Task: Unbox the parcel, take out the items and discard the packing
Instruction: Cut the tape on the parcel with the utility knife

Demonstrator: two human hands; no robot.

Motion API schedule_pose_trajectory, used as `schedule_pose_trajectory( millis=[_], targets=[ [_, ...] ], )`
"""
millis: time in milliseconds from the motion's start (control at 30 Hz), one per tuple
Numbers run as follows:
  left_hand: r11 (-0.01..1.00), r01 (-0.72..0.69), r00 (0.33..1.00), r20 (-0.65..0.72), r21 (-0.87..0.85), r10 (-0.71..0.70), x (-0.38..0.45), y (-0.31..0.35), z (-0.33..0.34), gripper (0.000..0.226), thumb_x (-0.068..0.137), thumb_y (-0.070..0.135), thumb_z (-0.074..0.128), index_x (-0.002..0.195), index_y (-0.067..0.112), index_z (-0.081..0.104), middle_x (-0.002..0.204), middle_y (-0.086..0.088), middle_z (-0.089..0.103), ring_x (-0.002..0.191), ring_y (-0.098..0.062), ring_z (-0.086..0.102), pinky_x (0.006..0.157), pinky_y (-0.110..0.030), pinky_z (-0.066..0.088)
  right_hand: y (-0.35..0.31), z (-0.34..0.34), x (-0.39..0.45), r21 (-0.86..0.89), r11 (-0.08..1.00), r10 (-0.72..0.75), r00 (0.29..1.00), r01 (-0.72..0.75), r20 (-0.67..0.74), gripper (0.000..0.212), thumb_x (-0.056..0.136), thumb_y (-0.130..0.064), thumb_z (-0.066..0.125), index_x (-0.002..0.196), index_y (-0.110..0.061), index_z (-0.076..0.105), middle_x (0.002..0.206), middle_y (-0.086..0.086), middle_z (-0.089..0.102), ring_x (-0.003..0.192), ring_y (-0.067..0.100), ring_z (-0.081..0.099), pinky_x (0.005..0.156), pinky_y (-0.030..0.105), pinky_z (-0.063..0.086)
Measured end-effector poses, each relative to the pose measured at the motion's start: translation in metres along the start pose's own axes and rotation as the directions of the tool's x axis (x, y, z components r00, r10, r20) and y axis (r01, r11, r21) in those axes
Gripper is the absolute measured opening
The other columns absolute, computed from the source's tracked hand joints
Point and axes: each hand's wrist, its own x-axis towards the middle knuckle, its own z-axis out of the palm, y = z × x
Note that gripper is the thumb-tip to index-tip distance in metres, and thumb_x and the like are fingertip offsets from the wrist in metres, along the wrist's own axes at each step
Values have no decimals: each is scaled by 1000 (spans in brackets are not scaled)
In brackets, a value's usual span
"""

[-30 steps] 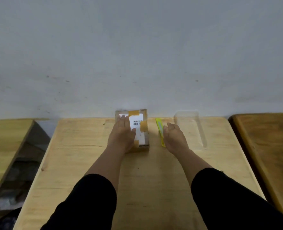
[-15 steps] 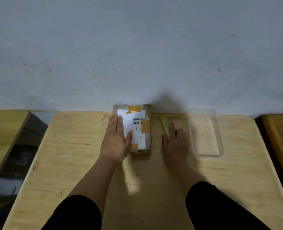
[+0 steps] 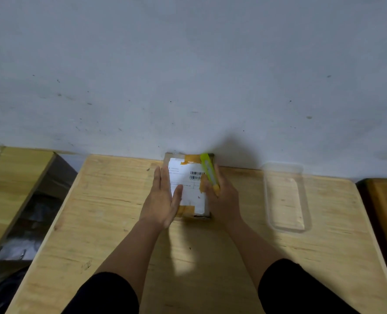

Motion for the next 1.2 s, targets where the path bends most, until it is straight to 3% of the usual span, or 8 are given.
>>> schedule_pose_trajectory(
  millis=[100,200,467,700,967,1067,1133,1200],
  targets=[
    [994,-74,995,-68,-75,69,2,-5,3,75,88,63,12,148,21,-2,151,-6,20,134,-20,30,105,-38,40,0,5,-1,50,997,55,998,-55,4,56,92,-31,53,143,-26,30,113,7,66,97,19,61,77,22,43],
    [989,-85,990,-119,-118,71,-1,-7,5,63,94,53,21,147,23,5,139,-5,31,115,-20,46,87,-37,50,1,7,-1,101,987,123,992,-124,12,57,90,-31,55,142,-30,31,113,3,67,95,17,62,81,25,47],
    [982,-60,984,-175,-180,28,-38,-8,5,50,96,33,32,141,14,23,132,-3,39,105,-17,48,74,-29,46,-1,9,-44,103,979,178,984,-179,16,56,90,-33,53,142,-27,33,127,2,61,107,16,60,91,30,49],
    [976,-116,987,-134,-182,92,-126,-36,0,66,90,43,23,146,8,18,141,-6,32,120,-14,40,84,-20,36,-17,21,-145,103,965,244,970,-241,-14,55,91,-29,54,142,-24,34,129,2,59,107,15,59,89,30,50],
    [972,-139,990,-40,-190,133,-203,-75,-10,58,96,30,28,147,8,11,149,-7,22,129,-16,32,93,-15,28,-38,43,-240,115,953,286,957,-280,-43,56,90,-30,55,142,-29,33,131,2,57,109,18,58,90,35,51],
    [975,-128,990,32,-182,136,-206,-86,-11,56,99,23,31,148,10,8,155,-6,12,139,-18,20,107,-23,24,-43,36,-251,101,959,268,963,-266,-4,53,89,-27,55,139,-35,37,114,-5,63,94,13,58,78,24,47],
    [975,-108,990,68,-193,123,-207,-88,-12,57,99,23,31,148,12,4,156,-7,8,142,-20,17,111,-32,25,-43,29,-255,149,942,296,954,-300,47,53,89,-21,55,136,-39,40,92,-8,61,66,4,54,58,13,44],
    [977,-99,990,82,-189,116,-209,-88,-12,58,99,24,29,148,14,1,157,-6,6,141,-20,18,111,-33,26,-40,23,-258,218,915,318,939,-340,133,53,91,-17,52,137,-39,39,73,-5,57,43,2,43,40,14,37]
  ],
)
